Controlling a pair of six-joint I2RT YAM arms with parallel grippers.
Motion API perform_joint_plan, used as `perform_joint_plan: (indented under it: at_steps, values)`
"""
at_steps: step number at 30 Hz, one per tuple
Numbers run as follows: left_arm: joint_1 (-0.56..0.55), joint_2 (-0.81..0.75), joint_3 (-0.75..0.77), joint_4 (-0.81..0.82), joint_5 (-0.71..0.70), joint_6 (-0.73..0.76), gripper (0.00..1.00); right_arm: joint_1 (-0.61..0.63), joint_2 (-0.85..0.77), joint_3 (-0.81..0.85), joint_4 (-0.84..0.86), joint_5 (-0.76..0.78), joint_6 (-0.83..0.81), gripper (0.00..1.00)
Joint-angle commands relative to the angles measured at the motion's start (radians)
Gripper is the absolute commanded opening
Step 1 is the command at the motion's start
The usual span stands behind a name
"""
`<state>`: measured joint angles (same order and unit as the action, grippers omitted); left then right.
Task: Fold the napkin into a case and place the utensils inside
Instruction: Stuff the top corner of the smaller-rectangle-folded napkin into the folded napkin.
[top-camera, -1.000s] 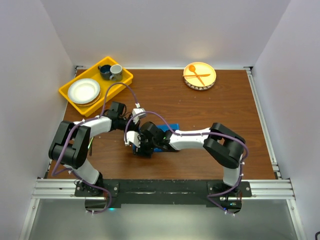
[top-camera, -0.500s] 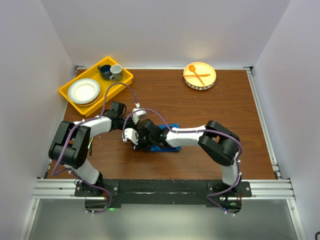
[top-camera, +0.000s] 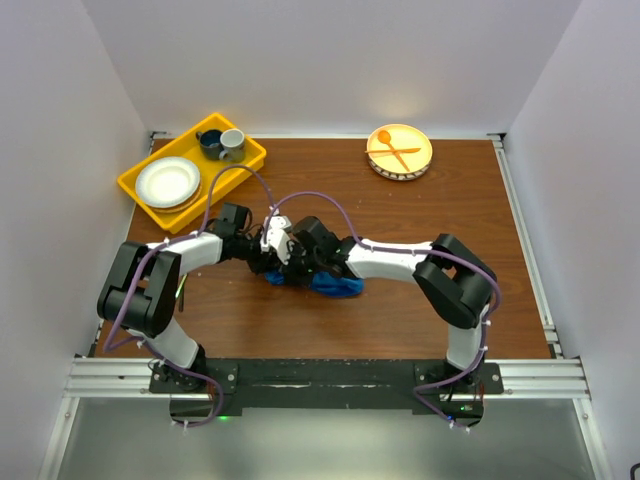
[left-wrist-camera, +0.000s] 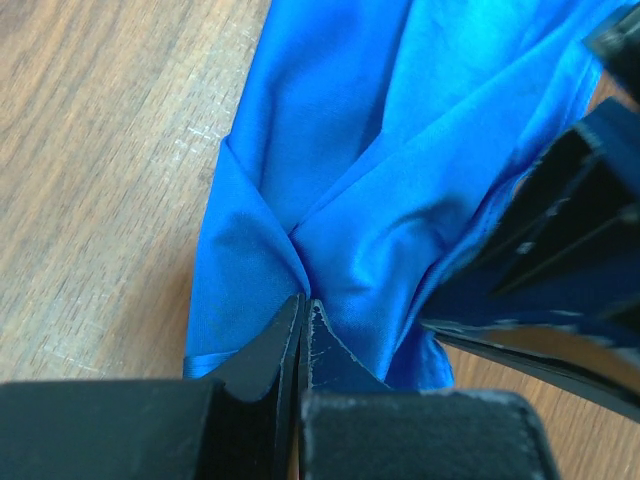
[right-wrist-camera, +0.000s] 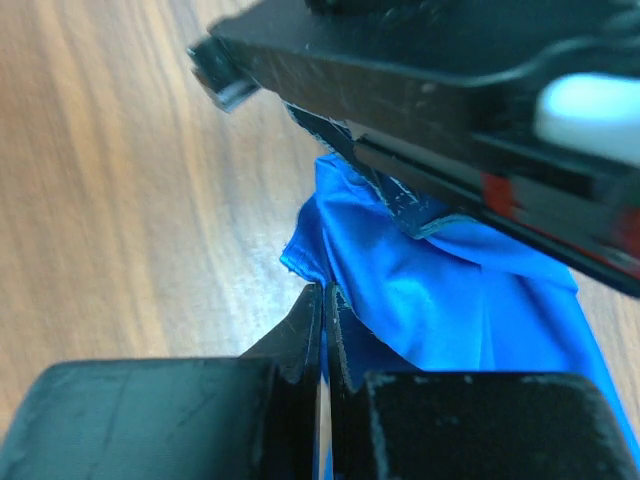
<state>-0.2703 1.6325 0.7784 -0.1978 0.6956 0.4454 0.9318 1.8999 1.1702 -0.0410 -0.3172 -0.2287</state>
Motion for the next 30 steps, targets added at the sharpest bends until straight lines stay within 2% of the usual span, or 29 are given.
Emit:
perform_joint_plan:
  at_steps: [1,13,30]
  values:
    - [0.016,0.021,-0.010,-0.028,-0.051,0.021,0.00,-0.042,-0.039,0.026,-0.020,-0.055,0.092,0.00]
    - [0.017,0.024,-0.007,-0.029,-0.047,0.021,0.00,-0.068,-0.047,0.037,0.036,-0.134,0.178,0.00]
    - [0.025,0.035,-0.002,-0.032,-0.042,0.022,0.00,-0.065,-0.090,-0.108,0.233,0.130,0.248,0.00]
